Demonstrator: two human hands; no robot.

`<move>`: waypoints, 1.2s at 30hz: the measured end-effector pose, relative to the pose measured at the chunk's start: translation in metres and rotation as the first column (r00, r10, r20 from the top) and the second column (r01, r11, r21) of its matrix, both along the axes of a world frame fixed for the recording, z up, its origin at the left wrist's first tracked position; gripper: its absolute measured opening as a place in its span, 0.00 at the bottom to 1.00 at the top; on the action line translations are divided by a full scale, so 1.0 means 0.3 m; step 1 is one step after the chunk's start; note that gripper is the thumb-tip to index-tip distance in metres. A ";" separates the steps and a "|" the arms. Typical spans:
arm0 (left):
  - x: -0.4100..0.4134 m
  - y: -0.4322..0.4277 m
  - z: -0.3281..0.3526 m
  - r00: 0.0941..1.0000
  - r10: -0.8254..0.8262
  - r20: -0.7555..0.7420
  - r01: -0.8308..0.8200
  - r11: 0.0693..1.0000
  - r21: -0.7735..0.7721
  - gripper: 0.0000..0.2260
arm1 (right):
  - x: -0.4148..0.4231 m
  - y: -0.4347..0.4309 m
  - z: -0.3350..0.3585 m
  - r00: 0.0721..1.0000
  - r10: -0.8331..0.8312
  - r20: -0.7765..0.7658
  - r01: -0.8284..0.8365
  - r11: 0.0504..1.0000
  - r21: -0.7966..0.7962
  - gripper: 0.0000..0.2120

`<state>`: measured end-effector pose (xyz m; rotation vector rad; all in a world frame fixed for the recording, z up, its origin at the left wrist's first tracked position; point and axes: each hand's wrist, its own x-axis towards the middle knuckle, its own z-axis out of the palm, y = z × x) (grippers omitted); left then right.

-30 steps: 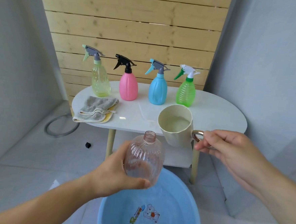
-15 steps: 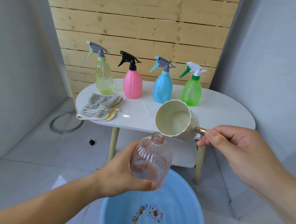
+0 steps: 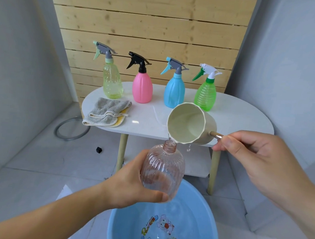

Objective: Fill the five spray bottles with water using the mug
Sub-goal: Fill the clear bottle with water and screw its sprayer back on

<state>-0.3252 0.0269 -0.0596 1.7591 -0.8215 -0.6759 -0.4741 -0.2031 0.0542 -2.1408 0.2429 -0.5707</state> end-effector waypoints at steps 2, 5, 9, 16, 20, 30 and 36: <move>0.000 0.000 -0.002 1.000 -0.002 0.000 0.002 1.000 -0.001 0.42 | -0.001 0.004 0.004 1.000 -0.003 -0.002 0.003 1.000 0.003 0.14; 0.002 0.000 -0.002 1.000 -0.005 -0.001 0.005 1.000 0.001 0.42 | -0.002 0.005 0.005 1.000 -0.009 -0.010 0.009 1.000 0.000 0.10; 0.004 0.000 -0.006 1.000 -0.002 0.008 0.002 1.000 0.011 0.42 | -0.005 0.007 0.005 1.000 -0.016 0.001 0.016 0.999 -0.030 0.12; 0.003 0.000 -0.006 1.000 0.004 0.020 -0.004 1.000 0.020 0.42 | -0.006 0.011 0.008 0.999 -0.004 0.046 0.006 1.000 -0.027 0.13; 0.004 -0.001 -0.005 1.000 0.002 0.028 -0.003 1.000 0.027 0.42 | -0.005 0.009 0.003 0.998 -0.009 0.061 0.011 0.999 -0.034 0.13; 0.002 0.001 -0.003 1.000 0.003 0.031 -0.004 0.999 0.039 0.43 | -0.004 0.007 -0.006 0.996 -0.030 0.085 0.037 0.996 -0.082 0.11; -0.001 0.002 0.002 0.999 0.003 0.040 -0.005 0.999 0.046 0.42 | -0.002 -0.004 -0.018 0.995 -0.035 0.096 0.048 0.989 -0.138 0.09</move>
